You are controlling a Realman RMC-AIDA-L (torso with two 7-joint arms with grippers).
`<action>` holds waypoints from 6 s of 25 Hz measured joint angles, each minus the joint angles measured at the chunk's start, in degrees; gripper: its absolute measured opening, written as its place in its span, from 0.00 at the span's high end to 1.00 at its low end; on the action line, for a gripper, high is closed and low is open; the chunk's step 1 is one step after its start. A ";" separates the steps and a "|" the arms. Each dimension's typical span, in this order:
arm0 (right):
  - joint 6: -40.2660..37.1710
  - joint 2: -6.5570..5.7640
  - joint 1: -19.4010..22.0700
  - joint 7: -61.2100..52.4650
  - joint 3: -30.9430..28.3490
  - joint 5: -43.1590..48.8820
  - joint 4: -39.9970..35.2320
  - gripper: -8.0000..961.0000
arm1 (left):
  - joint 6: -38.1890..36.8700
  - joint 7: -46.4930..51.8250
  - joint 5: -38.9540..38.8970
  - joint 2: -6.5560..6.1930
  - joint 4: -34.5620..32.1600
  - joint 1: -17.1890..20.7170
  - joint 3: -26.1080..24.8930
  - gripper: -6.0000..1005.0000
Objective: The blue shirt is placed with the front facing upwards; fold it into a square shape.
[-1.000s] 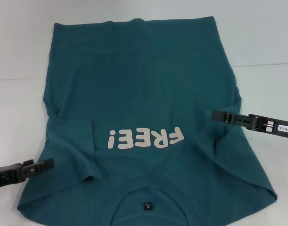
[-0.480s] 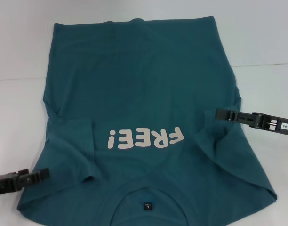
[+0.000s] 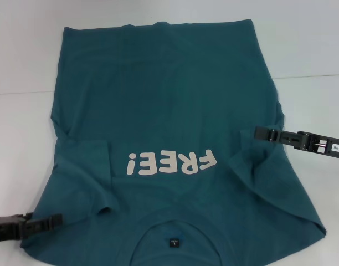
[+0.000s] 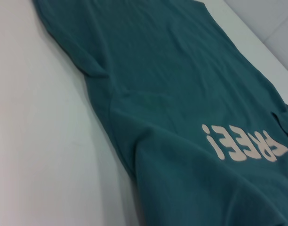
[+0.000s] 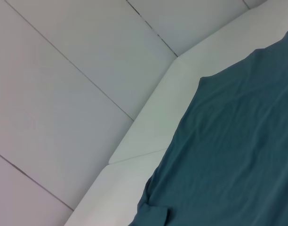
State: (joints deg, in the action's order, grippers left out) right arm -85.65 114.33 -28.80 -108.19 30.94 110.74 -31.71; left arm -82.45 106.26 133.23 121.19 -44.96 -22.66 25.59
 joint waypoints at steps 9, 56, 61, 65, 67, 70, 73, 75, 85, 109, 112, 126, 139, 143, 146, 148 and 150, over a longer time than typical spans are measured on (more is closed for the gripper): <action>0.11 0.01 -0.03 -0.18 -0.09 -0.01 -0.03 0.02 | -4.48 0.04 2.20 -0.32 -2.26 0.36 -0.46 0.13; 0.08 -0.08 -0.16 -0.53 -0.53 -0.62 -0.02 0.02 | -7.68 3.76 7.65 -1.23 -5.51 -1.29 -0.01 0.74; 0.26 -0.10 0.00 -0.53 -0.53 -0.62 -0.02 0.02 | -7.60 3.77 7.75 -1.23 -5.50 -1.40 -0.02 0.91; 0.31 -0.62 0.26 -0.67 -0.27 -0.11 0.04 0.02 | -7.72 3.90 7.75 -1.23 -5.61 -1.43 -0.02 0.98; 0.17 -1.14 0.55 -1.72 -0.05 1.02 0.04 0.02 | -7.93 4.12 7.74 -1.23 -5.69 -1.49 -0.02 0.99; 0.10 -2.05 0.94 -5.15 -0.13 3.94 0.03 0.02 | -7.93 4.29 7.71 -1.23 -5.69 -1.68 -0.01 0.99; 0.10 -2.92 1.65 -8.74 -0.18 6.13 -0.03 0.02 | -7.83 4.48 7.68 -1.23 -5.69 -1.80 -0.02 0.99; 0.10 -3.43 2.14 -10.80 -0.08 7.33 -0.05 0.02 | -7.68 4.56 7.66 -1.23 -5.70 -1.85 -0.04 0.99; 2.69 -4.20 3.49 -14.92 -0.34 11.27 -0.24 0.02 | -7.55 4.57 7.55 -1.18 -5.48 -1.87 -0.01 0.99; 15.77 -0.10 -0.24 -14.83 0.17 16.74 -1.10 0.02 | -7.56 4.56 7.19 -1.13 -5.31 -2.39 -0.25 0.99; 15.56 -0.08 -0.40 -14.80 0.18 16.76 -1.10 0.02 | -7.54 4.56 7.19 -1.14 -5.31 -2.39 -0.28 0.99; 12.28 -0.21 0.26 -15.00 0.12 17.18 -2.55 0.02 | -7.20 4.56 7.22 -1.09 -5.31 -2.48 -0.39 0.99; 10.54 -0.37 1.94 -17.96 0.44 19.37 -6.57 0.02 | -7.20 4.56 7.22 -0.88 -5.23 -2.59 -0.46 0.99; 10.47 -0.11 1.84 -18.00 0.44 20.32 -6.81 0.02 | -7.20 4.56 7.22 -0.87 -5.22 -2.65 -0.46 0.99; 10.46 0.23 1.63 -18.01 0.44 20.70 -6.82 0.02 | -7.16 4.56 7.22 -0.87 -5.22 -2.66 -0.46 0.99; 10.46 0.45 1.57 -18.00 0.44 20.73 -6.88 0.02 | -7.13 4.55 7.22 -0.87 -5.22 -2.66 -0.46 0.99; 10.43 0.53 1.51 -17.98 0.44 20.74 -6.91 0.02 | -7.12 4.52 7.22 -0.87 -5.22 -2.66 -0.46 0.99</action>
State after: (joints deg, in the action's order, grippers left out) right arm -75.22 114.86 -27.29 -126.17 31.38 131.48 -38.62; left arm -89.56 110.78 140.45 120.32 -50.18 -25.32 25.14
